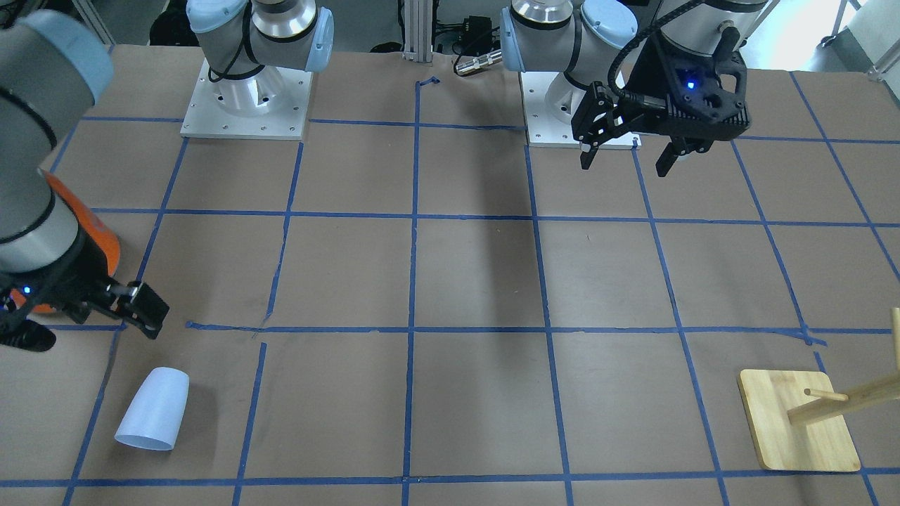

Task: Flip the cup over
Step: 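Lower the right gripper onto the upside-down pale blue cup and grasp it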

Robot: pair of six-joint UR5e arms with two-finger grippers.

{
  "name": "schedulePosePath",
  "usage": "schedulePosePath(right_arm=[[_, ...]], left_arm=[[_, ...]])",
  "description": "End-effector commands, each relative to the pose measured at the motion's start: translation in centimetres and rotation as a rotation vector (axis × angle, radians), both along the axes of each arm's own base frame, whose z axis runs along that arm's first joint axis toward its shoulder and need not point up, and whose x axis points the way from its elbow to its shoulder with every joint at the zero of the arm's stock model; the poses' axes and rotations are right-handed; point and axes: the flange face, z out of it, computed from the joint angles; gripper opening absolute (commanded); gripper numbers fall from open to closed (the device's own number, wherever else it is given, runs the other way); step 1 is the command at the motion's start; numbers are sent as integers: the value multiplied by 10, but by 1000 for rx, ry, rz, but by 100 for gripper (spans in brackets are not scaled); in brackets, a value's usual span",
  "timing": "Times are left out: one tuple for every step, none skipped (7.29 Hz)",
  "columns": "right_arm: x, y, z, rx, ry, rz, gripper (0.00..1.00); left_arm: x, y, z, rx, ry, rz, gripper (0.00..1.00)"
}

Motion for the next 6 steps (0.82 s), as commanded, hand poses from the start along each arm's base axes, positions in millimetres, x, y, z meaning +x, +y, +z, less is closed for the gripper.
schedulePosePath(right_arm=[[-15, -34, -93, 29, -9, -16, 100], [-13, -37, -107, 41, -35, -4, 100], [-12, -40, -126, 62, -57, 30, 100], [-11, -43, -141, 67, -56, 43, 100], [-12, -46, -152, 56, -50, 52, 100], [-13, -46, -161, 58, -45, 59, 100]], left_arm=[[0, 0, 0, 0, 0, 1, 100], [0, 0, 0, 0, 0, 1, 100], [0, 0, 0, 0, 0, 1, 100], [0, 0, 0, 0, 0, 1, 100], [0, 0, 0, 0, 0, 1, 100], [0, 0, 0, 0, 0, 1, 100]])
